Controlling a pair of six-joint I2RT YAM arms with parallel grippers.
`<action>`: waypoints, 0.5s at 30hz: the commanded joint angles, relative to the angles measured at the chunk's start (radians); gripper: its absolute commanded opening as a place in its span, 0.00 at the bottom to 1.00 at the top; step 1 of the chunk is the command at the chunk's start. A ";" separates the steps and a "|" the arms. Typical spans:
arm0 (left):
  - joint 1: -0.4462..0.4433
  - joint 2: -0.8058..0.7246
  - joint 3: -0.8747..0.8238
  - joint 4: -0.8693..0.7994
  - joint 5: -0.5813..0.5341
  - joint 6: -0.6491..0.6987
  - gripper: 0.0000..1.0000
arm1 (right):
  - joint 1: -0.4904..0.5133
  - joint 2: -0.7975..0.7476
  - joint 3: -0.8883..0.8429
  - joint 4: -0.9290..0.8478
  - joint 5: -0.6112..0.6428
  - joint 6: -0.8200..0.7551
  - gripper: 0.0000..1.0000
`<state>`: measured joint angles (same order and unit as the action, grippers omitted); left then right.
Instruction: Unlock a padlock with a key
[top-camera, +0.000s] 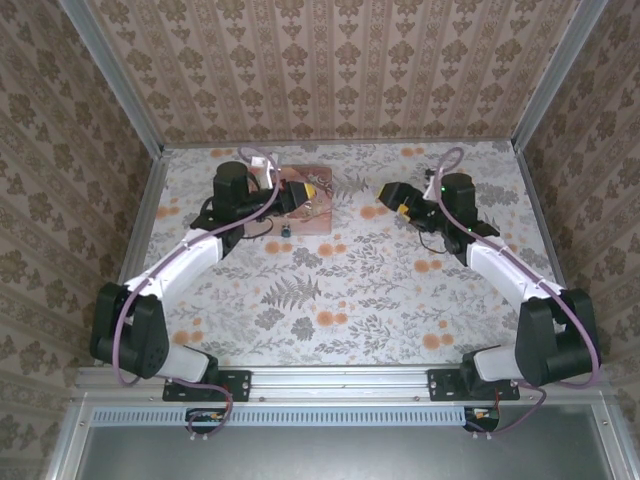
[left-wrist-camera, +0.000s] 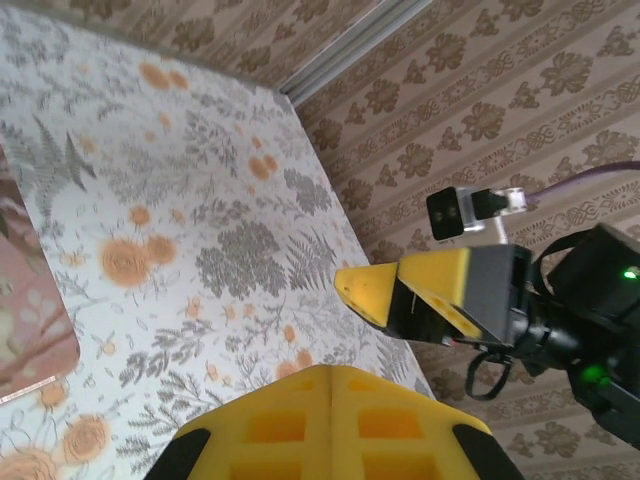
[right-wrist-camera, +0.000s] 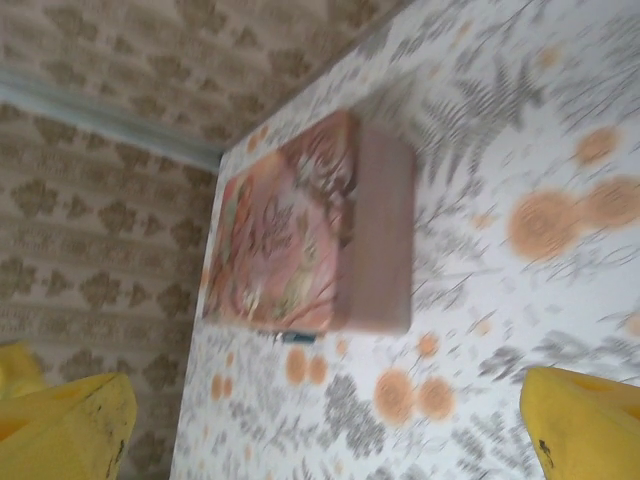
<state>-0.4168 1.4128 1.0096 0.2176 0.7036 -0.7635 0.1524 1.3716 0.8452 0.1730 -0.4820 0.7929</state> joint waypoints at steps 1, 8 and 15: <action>0.016 -0.034 0.049 -0.052 -0.037 0.084 0.00 | -0.004 0.037 -0.026 0.197 0.008 0.025 1.00; 0.022 -0.033 0.113 -0.046 -0.054 0.099 0.00 | 0.009 0.161 -0.057 0.552 0.025 0.176 1.00; 0.023 -0.028 0.136 0.005 -0.088 0.087 0.00 | 0.116 0.321 -0.009 0.842 -0.006 0.335 0.98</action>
<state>-0.4019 1.3964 1.1133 0.1741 0.6445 -0.6941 0.2245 1.6531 0.8021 0.8162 -0.4664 1.0340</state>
